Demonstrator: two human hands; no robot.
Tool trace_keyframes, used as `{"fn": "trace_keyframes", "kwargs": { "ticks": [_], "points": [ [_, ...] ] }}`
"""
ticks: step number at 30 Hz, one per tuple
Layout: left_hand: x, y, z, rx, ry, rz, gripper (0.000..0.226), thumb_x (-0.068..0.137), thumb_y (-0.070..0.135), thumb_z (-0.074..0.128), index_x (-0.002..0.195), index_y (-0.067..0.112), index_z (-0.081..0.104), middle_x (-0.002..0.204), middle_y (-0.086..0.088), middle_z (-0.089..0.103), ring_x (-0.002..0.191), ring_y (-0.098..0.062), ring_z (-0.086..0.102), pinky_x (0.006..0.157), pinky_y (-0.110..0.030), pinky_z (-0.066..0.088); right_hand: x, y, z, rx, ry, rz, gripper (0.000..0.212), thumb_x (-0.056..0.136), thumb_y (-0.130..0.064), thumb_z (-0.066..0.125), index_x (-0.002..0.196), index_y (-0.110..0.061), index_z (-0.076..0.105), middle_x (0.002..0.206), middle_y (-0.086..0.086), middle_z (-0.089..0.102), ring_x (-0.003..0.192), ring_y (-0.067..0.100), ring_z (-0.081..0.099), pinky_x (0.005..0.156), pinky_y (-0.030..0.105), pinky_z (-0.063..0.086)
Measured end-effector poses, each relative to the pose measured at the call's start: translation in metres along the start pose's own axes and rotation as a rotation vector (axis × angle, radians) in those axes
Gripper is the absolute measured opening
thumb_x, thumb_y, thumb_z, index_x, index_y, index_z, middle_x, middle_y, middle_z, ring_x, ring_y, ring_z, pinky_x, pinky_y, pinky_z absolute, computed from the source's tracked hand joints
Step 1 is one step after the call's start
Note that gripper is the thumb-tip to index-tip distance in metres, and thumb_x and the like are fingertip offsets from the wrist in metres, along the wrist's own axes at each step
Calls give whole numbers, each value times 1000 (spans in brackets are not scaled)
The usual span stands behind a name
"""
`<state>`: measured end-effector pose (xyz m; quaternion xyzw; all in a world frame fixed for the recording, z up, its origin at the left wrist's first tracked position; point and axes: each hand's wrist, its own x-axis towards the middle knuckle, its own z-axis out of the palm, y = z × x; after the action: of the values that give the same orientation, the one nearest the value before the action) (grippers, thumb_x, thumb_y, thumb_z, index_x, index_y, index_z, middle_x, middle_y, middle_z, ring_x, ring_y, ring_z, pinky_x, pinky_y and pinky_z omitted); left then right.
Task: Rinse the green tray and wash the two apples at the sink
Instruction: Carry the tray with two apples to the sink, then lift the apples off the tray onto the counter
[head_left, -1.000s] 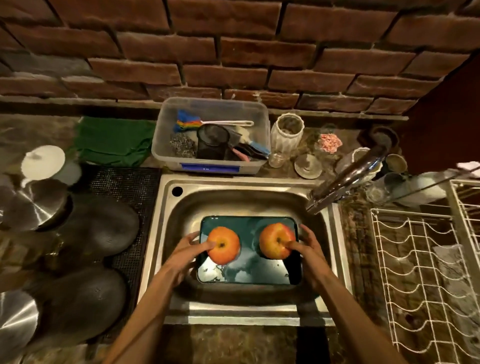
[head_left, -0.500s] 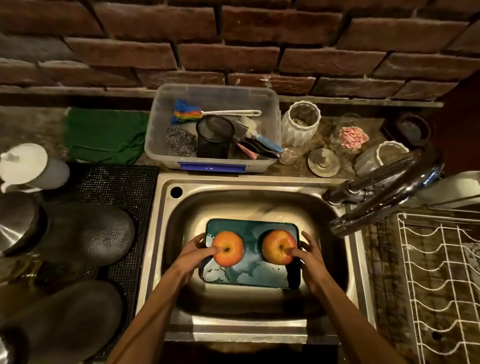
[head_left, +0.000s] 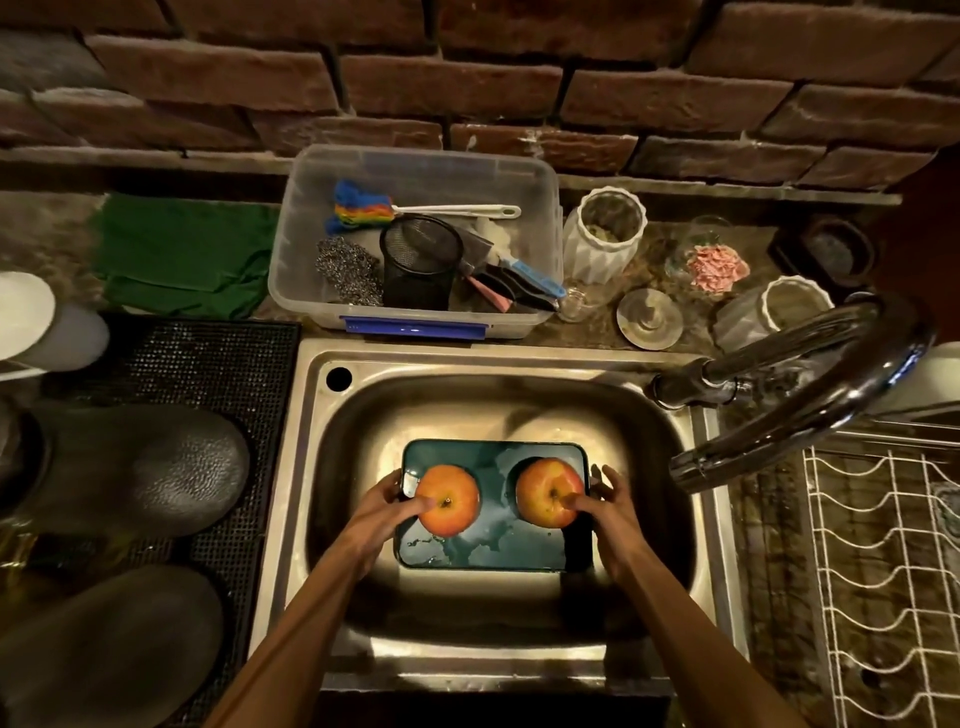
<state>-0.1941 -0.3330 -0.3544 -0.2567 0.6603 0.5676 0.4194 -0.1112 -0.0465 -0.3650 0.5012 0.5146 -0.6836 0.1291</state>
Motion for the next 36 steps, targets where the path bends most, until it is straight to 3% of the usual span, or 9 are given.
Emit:
{"fn": "trace_keyframes", "kwargs": {
  "ticks": [4,8,13,17,21,23,28,32,36],
  "points": [
    [3,-5,-4,-32,-22,-4,51,78,8,80,122,24,58,105,6,68,97,-11,66,64,-16,52,-1,1,-3,-33,-27,7,44,77,5,73,92,-31,54,98,-9,59,90,10,59,69,28,49],
    [6,-10,-7,-33,-10,-24,80,79,13,80,148,16,40,116,6,61,97,-8,60,86,-29,45,-5,-4,-3,-57,-51,8,45,80,3,73,104,-29,53,108,-4,59,96,13,59,76,29,50],
    [-2,-9,-6,2,48,2,44,76,17,84,114,21,62,107,5,63,89,-4,59,81,-23,45,-13,-10,-4,-129,-39,-19,69,81,-1,75,139,-15,42,128,5,52,114,24,53,89,33,46],
    [-9,-7,-8,54,172,64,67,76,14,83,135,3,53,129,-12,62,116,-24,58,102,-32,44,-21,-12,-8,-166,-46,-57,74,79,-7,79,144,-12,42,133,5,53,127,27,52,109,43,44],
    [-24,-5,-7,382,133,253,87,66,24,91,141,15,50,136,-7,57,123,-22,56,99,-33,48,-32,-17,-12,-178,-76,-154,72,76,-3,81,139,-18,48,138,5,53,119,22,54,85,27,53],
    [-26,-8,-4,510,113,377,96,61,29,93,145,18,47,145,-4,49,133,-21,47,110,-37,41,-35,-16,-12,-301,-120,-243,77,73,-4,84,139,-24,48,141,1,50,119,20,52,77,19,50],
    [-19,-14,10,767,46,458,118,56,41,92,154,25,28,162,-2,23,149,-21,22,121,-34,20,-33,-12,-1,-706,-172,-537,96,62,-9,93,144,-12,44,147,8,43,136,26,43,112,42,41],
    [-8,-25,18,852,66,448,127,56,40,92,157,29,15,164,3,11,149,-21,17,121,-37,23,-28,-7,9,-826,-200,-530,108,58,-16,94,150,-17,37,156,9,30,143,23,31,112,27,31],
    [0,-31,25,850,103,466,128,58,38,92,157,30,11,164,4,15,150,-18,18,120,-33,23,-20,3,15,-806,-181,-535,107,57,-13,94,147,-21,37,147,5,37,131,15,39,103,19,35]
  ]
}}
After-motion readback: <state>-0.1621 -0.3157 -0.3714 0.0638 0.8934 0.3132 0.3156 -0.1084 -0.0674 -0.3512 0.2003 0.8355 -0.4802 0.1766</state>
